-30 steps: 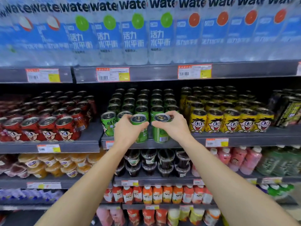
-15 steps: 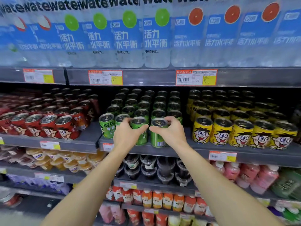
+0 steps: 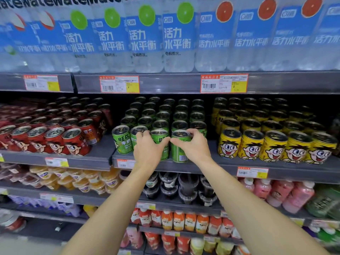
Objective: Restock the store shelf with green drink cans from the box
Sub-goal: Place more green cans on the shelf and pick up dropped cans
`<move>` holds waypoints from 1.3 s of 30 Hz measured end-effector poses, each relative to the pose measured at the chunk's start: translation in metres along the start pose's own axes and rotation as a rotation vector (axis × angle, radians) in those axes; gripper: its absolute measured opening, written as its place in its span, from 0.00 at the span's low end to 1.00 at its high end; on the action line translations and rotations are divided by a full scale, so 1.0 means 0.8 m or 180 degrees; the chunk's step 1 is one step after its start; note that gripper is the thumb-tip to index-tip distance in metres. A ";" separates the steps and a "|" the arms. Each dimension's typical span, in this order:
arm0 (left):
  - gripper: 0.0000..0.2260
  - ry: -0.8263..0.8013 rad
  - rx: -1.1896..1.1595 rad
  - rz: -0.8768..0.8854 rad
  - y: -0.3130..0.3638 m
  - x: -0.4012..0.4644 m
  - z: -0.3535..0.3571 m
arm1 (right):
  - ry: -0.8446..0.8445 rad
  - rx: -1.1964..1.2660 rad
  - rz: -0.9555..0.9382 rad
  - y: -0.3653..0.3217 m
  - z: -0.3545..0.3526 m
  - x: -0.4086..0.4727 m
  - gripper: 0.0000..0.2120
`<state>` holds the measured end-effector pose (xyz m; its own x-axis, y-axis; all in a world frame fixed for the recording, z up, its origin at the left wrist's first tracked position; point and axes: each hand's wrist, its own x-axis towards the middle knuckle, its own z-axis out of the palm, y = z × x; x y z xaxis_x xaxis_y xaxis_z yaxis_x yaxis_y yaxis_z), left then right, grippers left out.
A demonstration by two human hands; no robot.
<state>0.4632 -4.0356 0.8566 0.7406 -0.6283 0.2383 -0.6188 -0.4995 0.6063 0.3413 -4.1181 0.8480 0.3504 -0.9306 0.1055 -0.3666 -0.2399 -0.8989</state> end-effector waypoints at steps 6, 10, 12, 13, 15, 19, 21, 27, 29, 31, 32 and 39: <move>0.36 -0.0153 0.0105 0.0060 -0.007 0.000 0.003 | -0.0016 -0.0110 -0.0032 0.002 0.001 0.005 0.37; 0.37 -0.0321 -0.0017 0.0146 -0.018 -0.001 0.002 | -0.0015 -0.0170 -0.0024 0.005 0.003 0.008 0.38; 0.36 -0.0295 -0.0101 0.0215 -0.019 -0.003 0.002 | -0.0013 -0.0168 -0.0024 0.007 0.004 0.009 0.38; 0.36 -0.0271 -0.0130 0.0243 -0.018 -0.004 0.003 | -0.0014 -0.0156 -0.0021 0.007 0.004 0.009 0.38; 0.36 -0.0240 -0.0162 0.0278 -0.016 -0.005 0.005 | -0.0008 -0.0152 -0.0020 0.008 0.003 0.009 0.37; 0.36 -0.0221 -0.0262 0.0247 -0.011 -0.006 0.008 | 0.0016 -0.0159 -0.0052 0.007 0.002 0.010 0.36; 0.35 -0.0208 -0.0317 0.0238 -0.009 -0.006 0.009 | 0.0012 -0.0191 -0.0047 0.009 0.003 0.011 0.37; 0.31 -0.0159 -0.0370 0.0205 -0.006 -0.008 0.013 | 0.0005 -0.0249 -0.0032 0.011 0.005 0.013 0.39; 0.30 -0.0136 -0.0364 0.0201 -0.004 -0.008 0.017 | 0.0000 -0.0247 -0.0042 0.010 0.004 0.013 0.39; 0.28 -0.0110 -0.0345 0.0221 -0.004 -0.010 0.022 | 0.0016 -0.0240 -0.0073 0.010 0.003 0.014 0.37; 0.27 -0.0089 -0.0330 0.0221 -0.004 -0.011 0.025 | 0.0024 -0.0233 -0.0095 0.011 0.003 0.014 0.36; 0.25 -0.0006 0.0166 0.0269 -0.003 -0.006 0.027 | 0.0027 -0.0213 -0.0108 0.014 0.007 0.016 0.35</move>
<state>0.4554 -4.0441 0.8372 0.6848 -0.6705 0.2855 -0.6919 -0.4751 0.5437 0.3464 -4.1314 0.8369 0.3563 -0.9240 0.1391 -0.4115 -0.2888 -0.8644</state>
